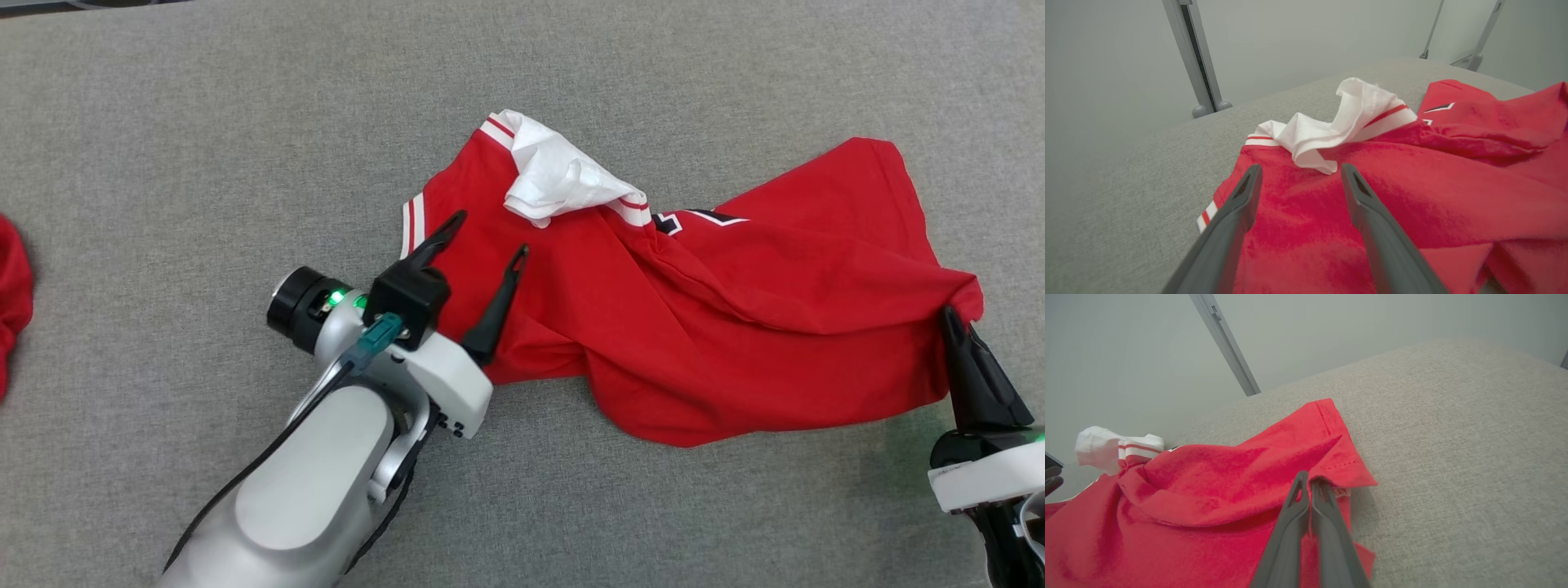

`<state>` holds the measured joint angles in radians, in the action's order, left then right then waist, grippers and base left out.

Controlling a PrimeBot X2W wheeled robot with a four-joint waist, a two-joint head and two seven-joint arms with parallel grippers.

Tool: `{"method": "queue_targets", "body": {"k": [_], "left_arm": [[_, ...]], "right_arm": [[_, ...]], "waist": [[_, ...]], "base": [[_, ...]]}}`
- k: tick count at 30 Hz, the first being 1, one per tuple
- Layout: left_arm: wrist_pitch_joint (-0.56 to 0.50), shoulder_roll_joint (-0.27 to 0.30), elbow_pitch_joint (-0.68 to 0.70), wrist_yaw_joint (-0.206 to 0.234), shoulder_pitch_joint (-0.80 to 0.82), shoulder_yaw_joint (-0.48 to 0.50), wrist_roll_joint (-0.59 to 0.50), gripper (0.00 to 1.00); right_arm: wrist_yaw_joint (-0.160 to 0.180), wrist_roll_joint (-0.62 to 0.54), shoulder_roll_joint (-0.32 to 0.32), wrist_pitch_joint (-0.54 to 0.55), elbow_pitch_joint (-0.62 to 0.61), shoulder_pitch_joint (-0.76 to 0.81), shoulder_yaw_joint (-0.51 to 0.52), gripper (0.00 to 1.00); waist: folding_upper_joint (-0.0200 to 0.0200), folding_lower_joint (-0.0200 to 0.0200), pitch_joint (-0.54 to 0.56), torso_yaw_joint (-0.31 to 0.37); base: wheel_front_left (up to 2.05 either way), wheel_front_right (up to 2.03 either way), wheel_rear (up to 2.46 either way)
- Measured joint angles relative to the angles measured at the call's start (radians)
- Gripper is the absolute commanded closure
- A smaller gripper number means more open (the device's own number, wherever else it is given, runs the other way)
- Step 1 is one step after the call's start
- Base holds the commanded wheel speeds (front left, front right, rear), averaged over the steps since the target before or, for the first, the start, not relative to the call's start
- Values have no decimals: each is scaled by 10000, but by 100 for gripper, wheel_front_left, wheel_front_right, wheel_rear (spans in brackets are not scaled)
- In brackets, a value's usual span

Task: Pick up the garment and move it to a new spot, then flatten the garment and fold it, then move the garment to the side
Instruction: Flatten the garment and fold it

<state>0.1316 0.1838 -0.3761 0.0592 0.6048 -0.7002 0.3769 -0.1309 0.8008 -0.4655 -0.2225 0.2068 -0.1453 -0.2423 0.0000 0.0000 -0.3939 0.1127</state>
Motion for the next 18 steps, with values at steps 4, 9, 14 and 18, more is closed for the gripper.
{"method": "queue_targets", "body": {"k": [4,9,14,18], "left_arm": [[-433,-236,-439,0,536,-157,-138,0],[-1191,-531,-1344,125,1008,92,257,0],[-1407,-573,-1781,25,1329,211,474,0],[-1386,-522,-2096,-52,1515,244,548,55]], "right_arm": [[0,17,-52,27,-40,-52,-69,100],[0,17,-84,19,-25,-188,-115,100],[0,17,4,-77,77,-184,-163,100],[0,13,79,-151,155,-195,-259,100]], "waist": [[0,0,-59,65],[0,0,-185,339],[0,0,-350,576],[0,0,-453,678]], "base": [[0,0,0],[0,0,0],[0,0,0],[0,0,0]]}}
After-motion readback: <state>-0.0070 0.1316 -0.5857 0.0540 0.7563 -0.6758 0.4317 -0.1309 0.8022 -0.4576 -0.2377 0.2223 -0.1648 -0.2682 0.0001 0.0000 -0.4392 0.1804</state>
